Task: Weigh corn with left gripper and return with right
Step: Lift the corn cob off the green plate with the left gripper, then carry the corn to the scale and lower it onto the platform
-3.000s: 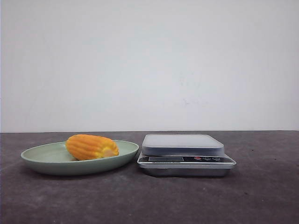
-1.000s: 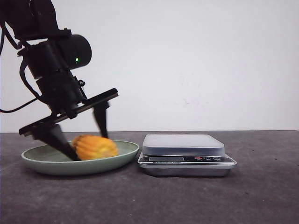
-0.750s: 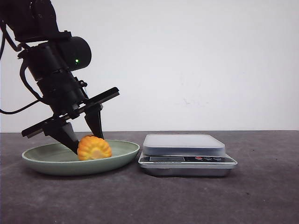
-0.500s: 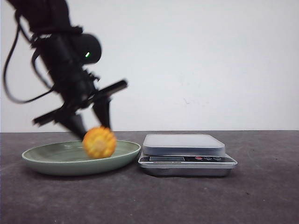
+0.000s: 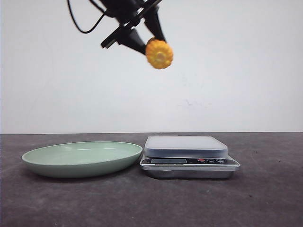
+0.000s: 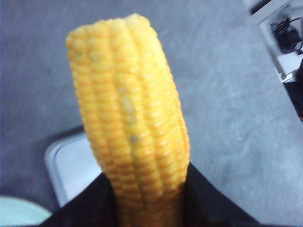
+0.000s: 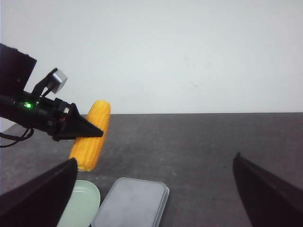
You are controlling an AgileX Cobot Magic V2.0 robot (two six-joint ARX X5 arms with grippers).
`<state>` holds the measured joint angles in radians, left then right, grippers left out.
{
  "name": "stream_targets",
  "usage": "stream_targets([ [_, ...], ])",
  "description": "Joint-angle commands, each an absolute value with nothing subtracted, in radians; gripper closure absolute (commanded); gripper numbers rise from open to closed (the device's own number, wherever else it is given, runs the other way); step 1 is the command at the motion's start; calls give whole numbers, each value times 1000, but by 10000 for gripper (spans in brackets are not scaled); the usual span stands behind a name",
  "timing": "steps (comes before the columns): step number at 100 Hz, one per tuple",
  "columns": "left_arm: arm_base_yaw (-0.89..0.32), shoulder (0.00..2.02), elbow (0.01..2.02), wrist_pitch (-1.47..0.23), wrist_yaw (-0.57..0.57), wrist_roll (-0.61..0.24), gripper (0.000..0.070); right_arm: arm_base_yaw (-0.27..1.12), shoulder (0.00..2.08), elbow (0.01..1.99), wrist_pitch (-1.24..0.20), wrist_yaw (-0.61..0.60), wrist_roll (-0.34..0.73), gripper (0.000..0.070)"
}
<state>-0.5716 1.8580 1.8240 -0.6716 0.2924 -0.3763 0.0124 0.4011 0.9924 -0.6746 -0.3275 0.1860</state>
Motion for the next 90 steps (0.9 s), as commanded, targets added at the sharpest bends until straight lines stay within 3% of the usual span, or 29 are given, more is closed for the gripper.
stream_targets([
  [1, -589, 1880, 1843, -672, 276, -361, 696, 14, 404, 1008, -667, -310, 175, 46],
  [66, -657, 2166, 1843, -820, 284, -392, 695, 25, 404, 1008, -690, -306, 171, 46],
  [90, -657, 2178, 1843, -779, 274, -419, 695, 25, 404, 1008, -710, -306, 171, 46],
])
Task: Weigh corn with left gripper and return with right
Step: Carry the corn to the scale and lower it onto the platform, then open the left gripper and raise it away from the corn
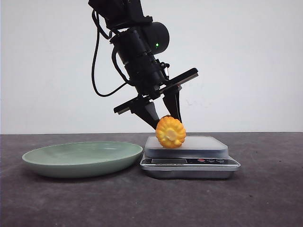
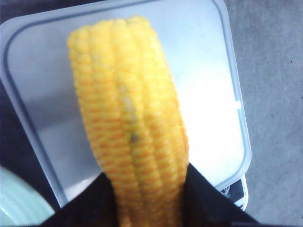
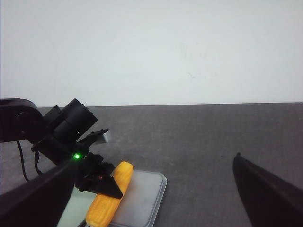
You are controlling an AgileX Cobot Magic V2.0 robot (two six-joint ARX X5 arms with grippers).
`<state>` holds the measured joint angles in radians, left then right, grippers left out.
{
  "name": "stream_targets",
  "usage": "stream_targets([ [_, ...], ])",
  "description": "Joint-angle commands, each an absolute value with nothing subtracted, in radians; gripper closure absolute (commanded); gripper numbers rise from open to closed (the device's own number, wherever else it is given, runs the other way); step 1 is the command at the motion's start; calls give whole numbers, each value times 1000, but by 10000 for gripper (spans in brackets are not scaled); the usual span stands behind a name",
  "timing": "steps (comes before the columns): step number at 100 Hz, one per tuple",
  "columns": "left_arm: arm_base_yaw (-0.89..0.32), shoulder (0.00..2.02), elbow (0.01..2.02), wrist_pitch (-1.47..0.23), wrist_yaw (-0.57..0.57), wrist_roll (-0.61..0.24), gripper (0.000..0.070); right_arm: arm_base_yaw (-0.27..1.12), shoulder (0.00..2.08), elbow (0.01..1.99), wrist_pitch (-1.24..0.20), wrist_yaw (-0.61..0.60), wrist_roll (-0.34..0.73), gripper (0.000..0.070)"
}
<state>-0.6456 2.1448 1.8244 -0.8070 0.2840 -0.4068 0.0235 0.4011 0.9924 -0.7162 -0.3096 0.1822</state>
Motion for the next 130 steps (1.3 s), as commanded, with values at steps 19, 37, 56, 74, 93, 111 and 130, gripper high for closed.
stream_targets([
  [19, -647, 2178, 1843, -762, 273, -510, 695, 25, 404, 1007, -711, -306, 171, 46],
  [37, -647, 2178, 1843, -769, 273, -502, 578, 25, 404, 1007, -711, -306, 171, 46],
  [56, -648, 2178, 1843, -777, 274, -502, 252, 25, 404, 1008, -711, -306, 171, 46],
  [74, -648, 2178, 1843, -782, 273, -503, 191, 25, 404, 1007, -711, -306, 171, 46],
  [93, -647, 2178, 1848, -788, 273, -509, 0, 25, 404, 1007, -711, -306, 171, 46],
  [111, -647, 2178, 1880, -802, 265, -506, 0, 25, 404, 1007, -711, -306, 171, 46],
  [130, -648, 2178, 1981, -867, 171, -454, 0, 25, 404, 1007, -711, -306, 171, 46],
])
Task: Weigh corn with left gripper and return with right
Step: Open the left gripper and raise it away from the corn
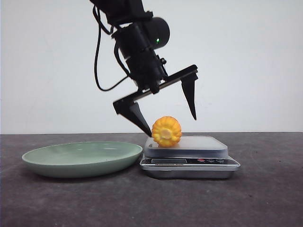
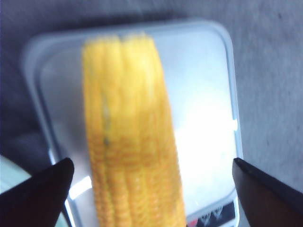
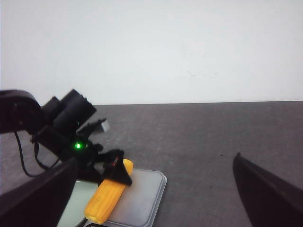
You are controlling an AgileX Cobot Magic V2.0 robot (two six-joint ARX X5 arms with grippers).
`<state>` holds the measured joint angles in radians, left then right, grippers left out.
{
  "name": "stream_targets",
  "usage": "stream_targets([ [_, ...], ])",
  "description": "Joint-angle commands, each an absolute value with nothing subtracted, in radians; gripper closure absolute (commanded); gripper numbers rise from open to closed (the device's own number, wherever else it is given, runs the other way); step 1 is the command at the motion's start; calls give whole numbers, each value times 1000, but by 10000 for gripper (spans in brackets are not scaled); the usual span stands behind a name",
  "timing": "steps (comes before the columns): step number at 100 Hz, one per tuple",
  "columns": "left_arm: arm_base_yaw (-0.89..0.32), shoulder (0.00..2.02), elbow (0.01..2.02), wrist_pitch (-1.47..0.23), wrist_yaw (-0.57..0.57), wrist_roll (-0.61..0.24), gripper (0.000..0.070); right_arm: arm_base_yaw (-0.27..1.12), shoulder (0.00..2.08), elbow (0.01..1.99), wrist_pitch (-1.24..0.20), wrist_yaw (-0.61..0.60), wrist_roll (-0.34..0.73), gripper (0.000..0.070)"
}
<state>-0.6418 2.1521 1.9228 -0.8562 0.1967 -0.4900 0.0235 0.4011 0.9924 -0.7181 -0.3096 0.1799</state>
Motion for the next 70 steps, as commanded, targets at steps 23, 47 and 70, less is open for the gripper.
stream_targets([
  [23, -646, 2178, 2152, -984, 112, -377, 0, 25, 404, 1007, -712, -306, 171, 46],
  [47, -649, 2177, 2465, -1222, 100, -203, 139, 25, 404, 1007, -743, -306, 171, 46],
  [70, -655, 2177, 2865, -1455, 125, -134, 474, 24, 404, 1004, -775, -306, 171, 46],
])
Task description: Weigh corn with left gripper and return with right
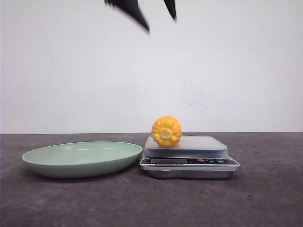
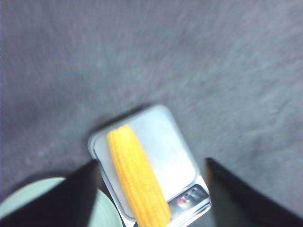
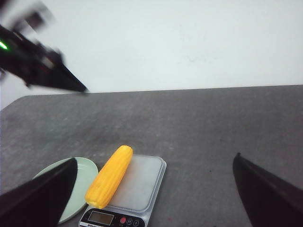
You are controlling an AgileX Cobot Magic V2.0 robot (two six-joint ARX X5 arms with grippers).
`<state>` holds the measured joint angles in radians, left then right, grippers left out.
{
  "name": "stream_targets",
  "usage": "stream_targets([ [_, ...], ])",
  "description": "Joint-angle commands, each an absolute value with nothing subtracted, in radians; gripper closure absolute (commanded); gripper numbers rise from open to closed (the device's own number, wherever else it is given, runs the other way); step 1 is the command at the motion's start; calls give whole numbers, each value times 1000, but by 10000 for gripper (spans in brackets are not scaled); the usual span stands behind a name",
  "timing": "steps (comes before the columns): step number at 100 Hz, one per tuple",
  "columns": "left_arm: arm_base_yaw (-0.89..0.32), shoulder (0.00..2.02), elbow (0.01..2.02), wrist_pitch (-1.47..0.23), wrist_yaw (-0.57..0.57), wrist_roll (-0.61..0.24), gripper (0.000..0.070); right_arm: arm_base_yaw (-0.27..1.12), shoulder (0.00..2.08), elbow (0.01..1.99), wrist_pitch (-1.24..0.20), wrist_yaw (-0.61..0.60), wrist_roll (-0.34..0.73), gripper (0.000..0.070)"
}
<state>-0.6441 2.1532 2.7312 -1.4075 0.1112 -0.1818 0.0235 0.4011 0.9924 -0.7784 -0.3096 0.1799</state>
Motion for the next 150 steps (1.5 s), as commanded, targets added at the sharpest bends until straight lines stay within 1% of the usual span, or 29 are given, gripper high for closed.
stream_targets([
  [1, -656, 2177, 2881, -1460, 126, -131, 478, 24, 404, 1004, -776, -305, 171, 46],
  [12, -661, 2161, 3030, -1468, 159, -142, 491, 24, 404, 1000, -780, -305, 171, 47],
  [15, -661, 2154, 3066, -1468, 165, -144, 536, 24, 404, 1000, -780, -305, 171, 47],
  [16, -661, 2149, 3083, -1468, 165, -144, 567, 24, 404, 1000, -780, -305, 171, 47],
  [17, -661, 2148, 3089, -1468, 165, -144, 576, 24, 404, 1000, -780, -305, 171, 46],
  [19, -662, 2141, 3114, -1468, 165, -144, 624, 24, 404, 1000, -780, -305, 171, 47],
  [25, -664, 2120, 3153, -1471, 169, -144, 697, 24, 404, 1000, -780, -305, 171, 47],
  [43, -675, 1990, 3172, -1479, 221, -144, 699, 24, 404, 1000, -786, -306, 171, 47],
  [73, -684, 1727, 3165, -1481, 216, -130, 699, 24, 404, 1000, -797, -306, 168, 46],
  [82, -683, 1637, 3149, -1481, 190, -129, 699, 24, 404, 1000, -801, -306, 163, 46],
  [86, -683, 1598, 3135, -1481, 173, -128, 699, 24, 404, 1000, -803, -306, 158, 47],
  [100, -683, 1428, 3017, -1481, 60, -127, 699, 24, 404, 1000, -809, -307, 149, 47],
  [115, -682, 1243, 2814, -1481, -96, -127, 699, 24, 404, 1000, -807, -307, 150, 46],
  [129, -682, 1092, 2612, -1481, -179, -129, 699, 24, 404, 1000, -797, -322, 161, 46],
  [141, -682, 1003, 2469, -1481, -191, -129, 699, 24, 404, 1001, -749, -372, 220, 46],
  [150, -682, 957, 2379, -1481, -191, -128, 699, 24, 404, 1002, -651, -447, 311, 47],
])
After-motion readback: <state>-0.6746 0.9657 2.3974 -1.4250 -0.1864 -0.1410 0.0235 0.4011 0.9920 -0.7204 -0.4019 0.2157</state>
